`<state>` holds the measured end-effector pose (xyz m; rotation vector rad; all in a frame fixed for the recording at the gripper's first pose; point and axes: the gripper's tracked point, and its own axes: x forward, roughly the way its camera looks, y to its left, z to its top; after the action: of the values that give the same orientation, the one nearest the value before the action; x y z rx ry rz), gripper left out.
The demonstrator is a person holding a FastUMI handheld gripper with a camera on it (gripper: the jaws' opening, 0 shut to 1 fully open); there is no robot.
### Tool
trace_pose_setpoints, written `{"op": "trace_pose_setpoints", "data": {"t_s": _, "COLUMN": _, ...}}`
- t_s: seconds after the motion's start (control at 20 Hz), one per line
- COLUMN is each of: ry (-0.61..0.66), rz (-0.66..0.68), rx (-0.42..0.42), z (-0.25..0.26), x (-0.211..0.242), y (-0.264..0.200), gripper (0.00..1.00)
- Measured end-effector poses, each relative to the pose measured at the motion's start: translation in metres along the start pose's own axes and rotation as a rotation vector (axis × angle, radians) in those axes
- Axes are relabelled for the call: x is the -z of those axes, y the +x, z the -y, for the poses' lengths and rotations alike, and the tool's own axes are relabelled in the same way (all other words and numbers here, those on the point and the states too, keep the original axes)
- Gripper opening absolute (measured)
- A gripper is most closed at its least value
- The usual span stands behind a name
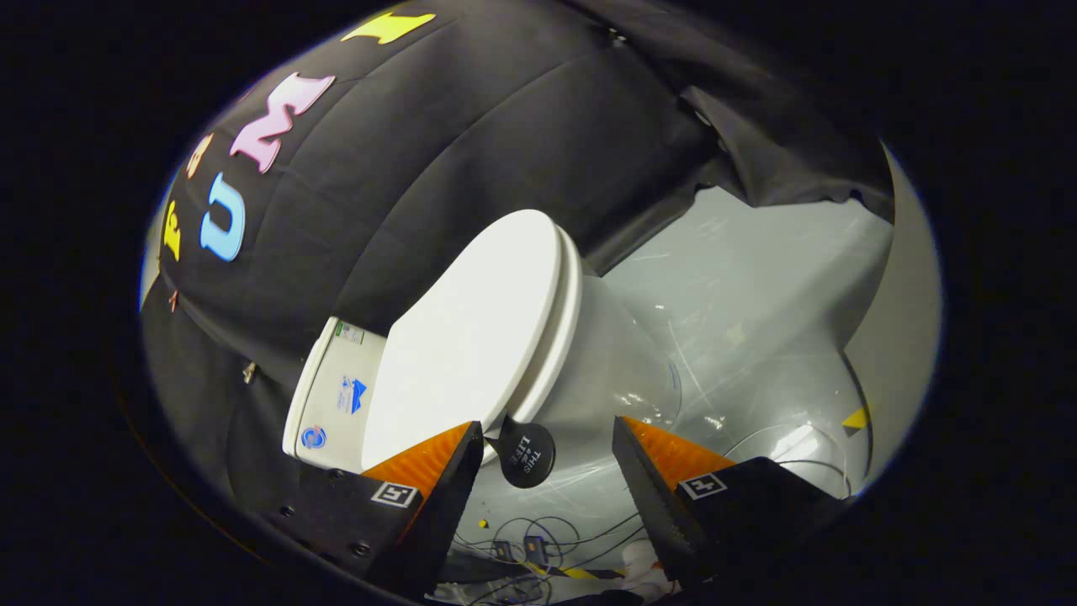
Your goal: Open the toilet lid.
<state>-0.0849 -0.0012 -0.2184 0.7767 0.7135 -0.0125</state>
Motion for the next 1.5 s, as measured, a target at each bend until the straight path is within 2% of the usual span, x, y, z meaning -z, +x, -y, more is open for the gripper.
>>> {"op": "trace_pose_setpoints", "data": {"t_s": 0.1, "ry": 0.063, "rz": -0.043, "rx": 0.002, "z": 0.002, "x": 0.008, "y": 0.004, "gripper": 0.72}}
{"op": "trace_pose_setpoints", "data": {"t_s": 0.2, "ry": 0.105, "rz": -0.051, "rx": -0.011, "z": -0.003, "x": 0.013, "y": 0.006, "gripper": 0.72}}
{"op": "trace_pose_setpoints", "data": {"t_s": 0.35, "ry": 0.157, "rz": -0.067, "rx": -0.028, "z": -0.007, "x": 0.015, "y": 0.008, "gripper": 0.53}}
{"op": "trace_pose_setpoints", "data": {"t_s": 0.45, "ry": 0.190, "rz": -0.038, "rx": -0.045, "z": -0.012, "x": 0.008, "y": 0.008, "gripper": 0.36}}
{"op": "trace_pose_setpoints", "data": {"t_s": 0.5, "ry": 0.198, "rz": -0.064, "rx": -0.053, "z": -0.014, "x": 0.009, "y": 0.008, "gripper": 0.27}}
{"op": "trace_pose_setpoints", "data": {"t_s": 0.95, "ry": 0.230, "rz": -0.101, "rx": -0.096, "z": -0.011, "x": 0.013, "y": 0.005, "gripper": 0.26}}
{"op": "trace_pose_setpoints", "data": {"t_s": 1.0, "ry": 0.217, "rz": -0.110, "rx": -0.124, "z": -0.015, "x": 0.019, "y": 0.016, "gripper": 0.26}}
{"op": "trace_pose_setpoints", "data": {"t_s": 1.05, "ry": 0.284, "rz": -0.084, "rx": -0.118, "z": -0.006, "x": 0.007, "y": 0.015, "gripper": 0.20}}
{"op": "trace_pose_setpoints", "data": {"t_s": 1.15, "ry": 0.317, "rz": -0.100, "rx": -0.137, "z": -0.008, "x": 0.008, "y": 0.007, "gripper": 0.09}}
{"op": "trace_pose_setpoints", "data": {"t_s": 1.5, "ry": 0.331, "rz": -0.109, "rx": -0.133, "z": -0.009, "x": 0.007, "y": 0.006, "gripper": 0.09}}
